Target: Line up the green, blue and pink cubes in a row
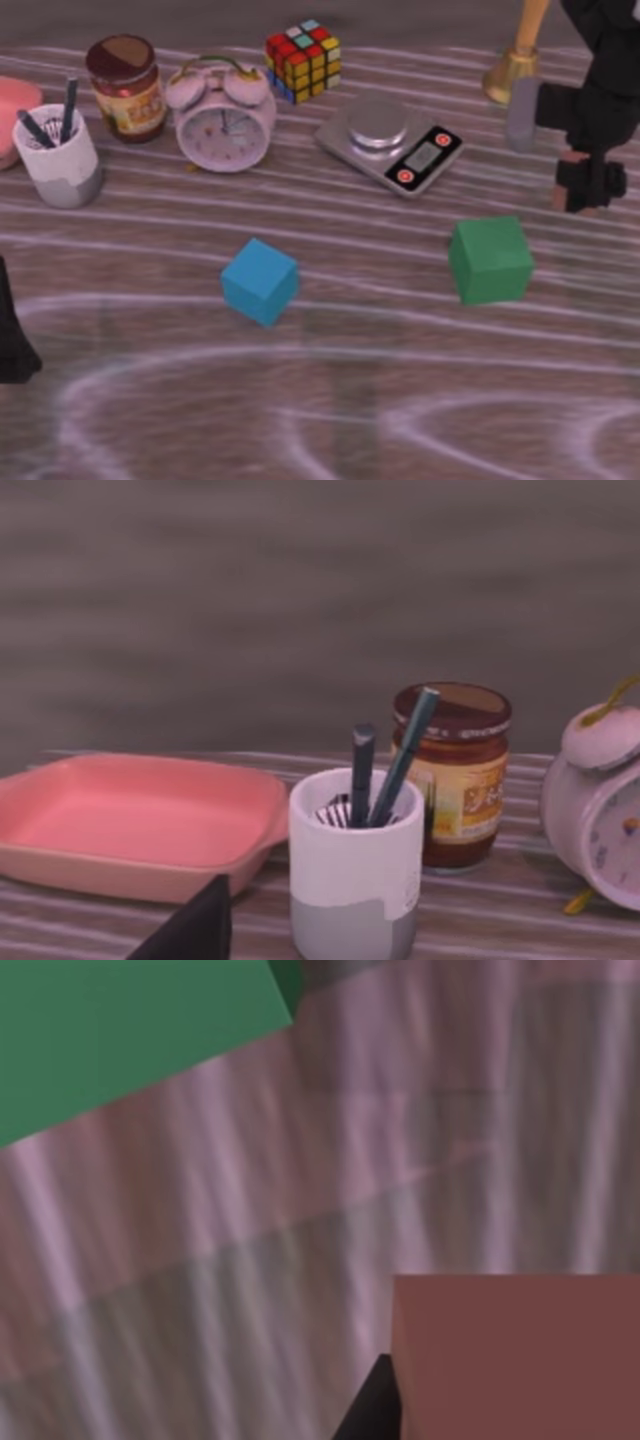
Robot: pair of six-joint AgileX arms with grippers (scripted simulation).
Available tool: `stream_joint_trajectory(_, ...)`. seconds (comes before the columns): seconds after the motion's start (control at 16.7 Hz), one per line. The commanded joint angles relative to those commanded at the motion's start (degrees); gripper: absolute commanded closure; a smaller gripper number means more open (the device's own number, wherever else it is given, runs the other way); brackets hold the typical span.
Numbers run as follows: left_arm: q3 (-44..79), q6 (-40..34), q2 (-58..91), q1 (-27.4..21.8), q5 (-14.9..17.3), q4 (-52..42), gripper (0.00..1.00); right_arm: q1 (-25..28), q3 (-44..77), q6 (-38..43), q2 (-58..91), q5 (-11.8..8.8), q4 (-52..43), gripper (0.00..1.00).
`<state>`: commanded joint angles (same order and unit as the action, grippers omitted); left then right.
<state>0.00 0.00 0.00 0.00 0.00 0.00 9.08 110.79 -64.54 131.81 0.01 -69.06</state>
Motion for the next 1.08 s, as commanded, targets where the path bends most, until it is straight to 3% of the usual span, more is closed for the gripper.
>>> stream_joint_trajectory(0.24, 0.0, 0.0, 0.0, 0.0, 0.0, 0.0, 0.0, 3.9, -3.97, 1.84, -3.15, -0.03, 1.07, 1.0)
stream_joint_trajectory(0.78, 0.0, 0.0, 0.0, 0.0, 0.0, 0.0, 0.0, 27.63, -27.83, 12.81, -20.98, -0.22, 6.84, 1.0)
stream_joint_trajectory(1.08, 0.0, 0.0, 0.0, 0.0, 0.0, 0.0, 0.0, 30.18, -30.37, 14.13, -23.13, -0.2, 7.54, 1.0)
